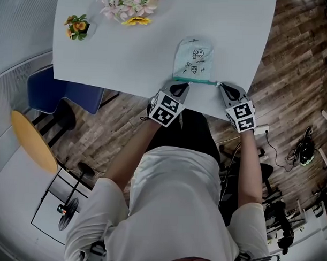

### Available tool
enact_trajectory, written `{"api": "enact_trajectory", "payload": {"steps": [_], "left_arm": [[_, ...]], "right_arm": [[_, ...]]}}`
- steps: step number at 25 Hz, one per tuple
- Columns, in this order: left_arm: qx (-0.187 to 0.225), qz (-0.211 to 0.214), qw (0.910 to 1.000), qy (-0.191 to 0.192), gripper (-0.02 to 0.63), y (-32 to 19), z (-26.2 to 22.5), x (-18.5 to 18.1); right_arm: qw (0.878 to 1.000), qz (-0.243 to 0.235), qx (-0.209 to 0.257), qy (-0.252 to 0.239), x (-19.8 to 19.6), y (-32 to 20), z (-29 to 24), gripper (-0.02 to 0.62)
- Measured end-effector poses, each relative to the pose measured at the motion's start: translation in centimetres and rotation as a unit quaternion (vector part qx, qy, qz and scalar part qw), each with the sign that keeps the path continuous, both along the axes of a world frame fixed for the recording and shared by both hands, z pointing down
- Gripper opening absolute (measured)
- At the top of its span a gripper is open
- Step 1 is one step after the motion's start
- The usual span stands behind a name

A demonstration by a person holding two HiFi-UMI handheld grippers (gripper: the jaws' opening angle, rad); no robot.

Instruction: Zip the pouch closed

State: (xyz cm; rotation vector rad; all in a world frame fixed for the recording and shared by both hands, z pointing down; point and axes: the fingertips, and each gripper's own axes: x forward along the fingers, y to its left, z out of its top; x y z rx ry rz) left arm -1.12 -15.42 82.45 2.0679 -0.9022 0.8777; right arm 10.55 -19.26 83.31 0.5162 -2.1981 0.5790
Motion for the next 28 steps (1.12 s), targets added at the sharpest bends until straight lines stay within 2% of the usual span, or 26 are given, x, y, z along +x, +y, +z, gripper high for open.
{"api": "enact_trajectory", "payload": {"steps": [6,11,15,18,20,28], "left_arm": [[-0.001,-0.004,0.9999,-0.010,0.020,0.4,-0.2,-2.9],[-0.005,0.003,1.0000,-0.003,0.020,1.1,-0.3,-3.9],[0.001,0.016,0.9999,-0.005,0.021,0.9,-0.7,-4.3],[0.010,0.022,0.9997,-0.010,0.021,0.8,-1.4,-4.7],[0.013,0.021,0.9997,-0.006,0.021,0.6,-2.1,-5.4],[0.032,0.027,0.9991,0.011,0.021,-0.7,-6.9,-8.4]], "right_arm": [[1.000,0.025,0.000,0.010,0.5,0.0,-0.2,0.003],[0.999,0.042,-0.002,0.021,0.0,0.6,0.1,0.003],[0.997,0.067,0.020,0.042,-0.5,0.3,0.2,0.008],[0.995,0.086,0.023,0.055,-0.5,0.4,-0.3,0.036],[0.993,0.098,0.020,0.061,-0.6,0.4,-1.2,0.078],[0.986,0.152,0.053,0.052,-1.6,-0.2,-7.7,0.080]]}}
